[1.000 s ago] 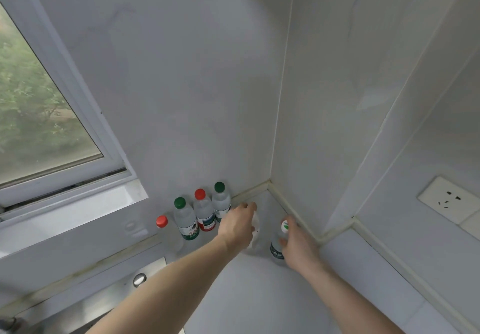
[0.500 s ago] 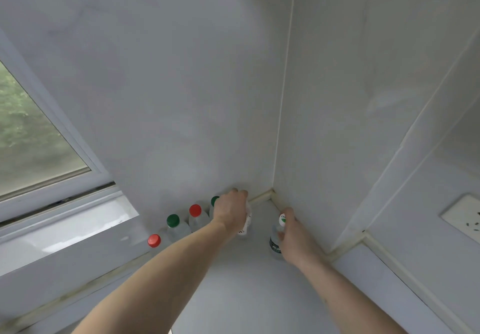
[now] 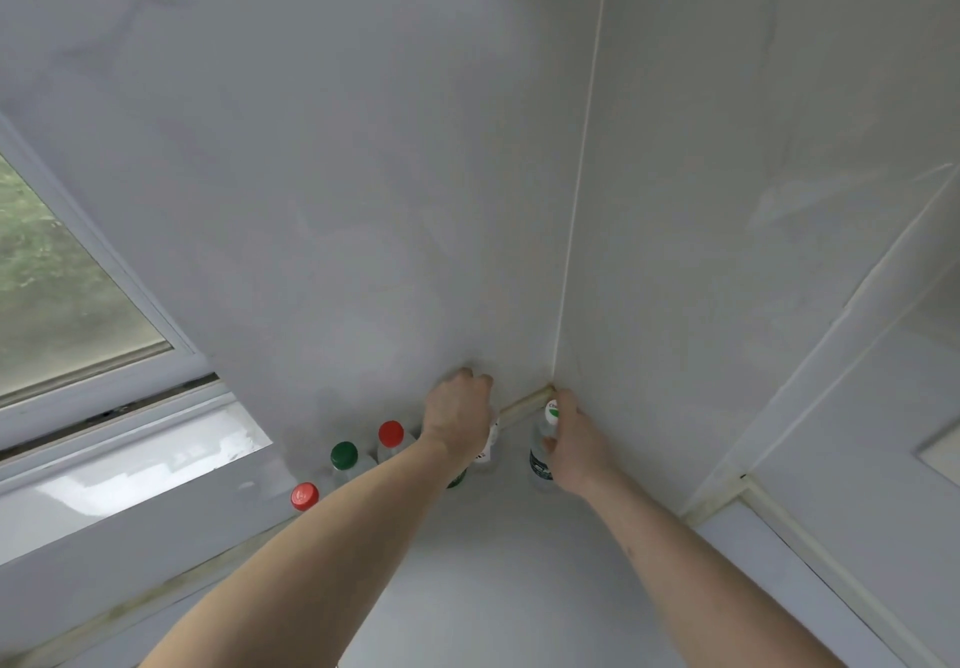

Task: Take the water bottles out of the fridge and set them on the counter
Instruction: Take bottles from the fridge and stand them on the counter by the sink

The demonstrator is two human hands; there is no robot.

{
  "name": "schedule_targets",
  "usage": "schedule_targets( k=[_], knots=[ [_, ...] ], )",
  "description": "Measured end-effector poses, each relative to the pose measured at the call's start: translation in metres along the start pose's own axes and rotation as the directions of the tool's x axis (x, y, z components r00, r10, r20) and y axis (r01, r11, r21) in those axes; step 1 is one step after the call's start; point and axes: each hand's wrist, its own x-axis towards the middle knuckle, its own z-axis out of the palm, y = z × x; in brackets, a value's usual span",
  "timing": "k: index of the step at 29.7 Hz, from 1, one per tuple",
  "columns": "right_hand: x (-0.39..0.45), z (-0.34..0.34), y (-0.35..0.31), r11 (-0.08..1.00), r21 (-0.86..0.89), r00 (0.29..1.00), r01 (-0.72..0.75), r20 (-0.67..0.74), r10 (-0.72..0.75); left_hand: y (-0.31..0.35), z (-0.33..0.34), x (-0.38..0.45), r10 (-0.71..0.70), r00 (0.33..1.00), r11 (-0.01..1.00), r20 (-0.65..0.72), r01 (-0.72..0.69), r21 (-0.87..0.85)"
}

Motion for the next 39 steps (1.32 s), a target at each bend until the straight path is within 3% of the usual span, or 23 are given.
schedule_targets(
  k=[4, 12, 21, 29, 34, 37, 39],
  knots=[
    [0.021, 0.000, -0.004, 1.000, -0.001, 0.999, 0.032, 0.043, -0.031, -0.002, -0.002, -0.003, 0.025, 1.000, 0.999, 0.015, -0.025, 0.029],
    [0.055, 0.014, -0.018, 0.995, -0.074, 0.995, 0.064, 0.078, -0.058, -0.026, 0.004, -0.024, 0.214, 0.967, 0.976, -0.136, -0.209, 0.053],
    [0.078, 0.026, -0.015, 0.999, 0.010, 0.993, 0.051, 0.105, -0.052, -0.029, 0.015, -0.045, 0.166, 0.985, 0.972, -0.043, -0.171, -0.161],
    [0.072, 0.019, -0.019, 0.998, 0.039, 0.986, 0.053, 0.156, -0.058, -0.033, 0.003, -0.058, 0.155, 0.988, 0.981, 0.021, -0.152, -0.118],
    [0.033, 0.021, -0.018, 0.966, 0.258, 0.999, -0.018, 0.044, 0.007, -0.053, -0.006, -0.097, 0.138, 0.988, 0.971, -0.066, -0.148, -0.190],
    [-0.032, 0.034, -0.040, 0.884, 0.467, 0.993, -0.003, -0.102, 0.057, -0.075, 0.005, -0.145, 0.073, 0.992, 0.959, -0.106, -0.099, -0.265],
    [-0.073, 0.047, -0.047, 0.836, 0.549, 0.994, 0.002, -0.093, 0.059, -0.086, 0.010, -0.179, -0.006, 0.994, 0.952, -0.109, -0.028, -0.305]
  ],
)
